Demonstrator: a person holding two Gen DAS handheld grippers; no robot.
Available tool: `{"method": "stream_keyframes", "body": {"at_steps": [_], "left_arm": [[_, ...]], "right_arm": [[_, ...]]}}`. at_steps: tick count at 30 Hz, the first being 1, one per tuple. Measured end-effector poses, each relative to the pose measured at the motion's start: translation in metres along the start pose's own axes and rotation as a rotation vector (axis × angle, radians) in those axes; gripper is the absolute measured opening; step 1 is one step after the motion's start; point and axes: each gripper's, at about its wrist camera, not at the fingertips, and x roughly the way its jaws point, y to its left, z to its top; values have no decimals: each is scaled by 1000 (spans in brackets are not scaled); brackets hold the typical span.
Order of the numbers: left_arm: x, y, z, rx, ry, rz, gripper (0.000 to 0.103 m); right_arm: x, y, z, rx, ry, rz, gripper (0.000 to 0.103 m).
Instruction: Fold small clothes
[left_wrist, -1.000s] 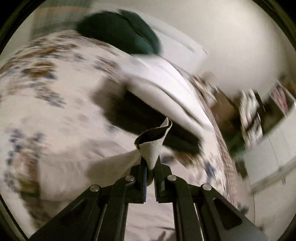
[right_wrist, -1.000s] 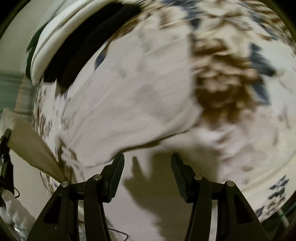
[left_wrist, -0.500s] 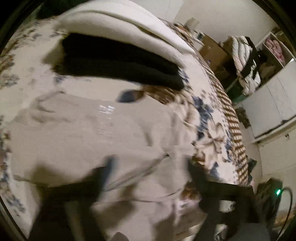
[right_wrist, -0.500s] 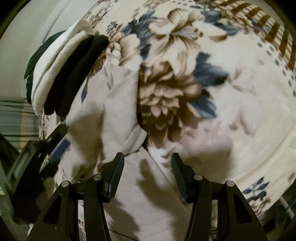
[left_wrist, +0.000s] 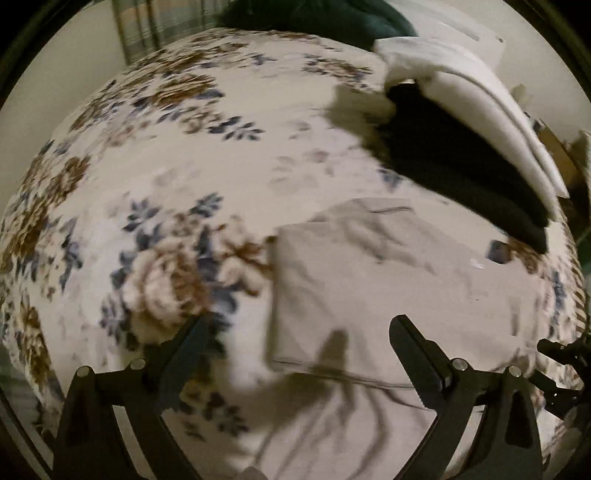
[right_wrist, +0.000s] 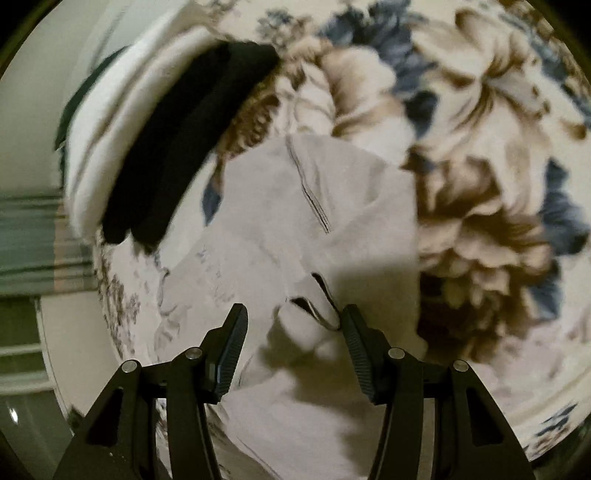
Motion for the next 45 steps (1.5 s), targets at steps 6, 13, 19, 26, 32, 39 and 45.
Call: {"method": "stream_keyframes", "body": {"at_steps": [6,13,19,26,32,39,45], "left_arm": [[3,15,-4,-39,6,2,101],[11,23,7,-58,11,-13,101],[39,5,19,9,38,0,101],[69,-10,14,122,95,27,101],[74,-4,3,136,131,27,101],[77,3,0,127,146,15,101],[72,3,-3,127,142,5,101]], "right_arm": [[3,11,-10,-47,-63,-136,8],[-47,-5,-34,-117,-159,-211,8],[-36,-31,-34,-88,-50,-165,22],[-51,-48,-34,6,-89,-79,50],[-21,-49,-41,34,-19,-165,29],[-22,-43,-56,-197,35,-379,29],[-58,-64,-50,-10,-58,-155,38]]}}
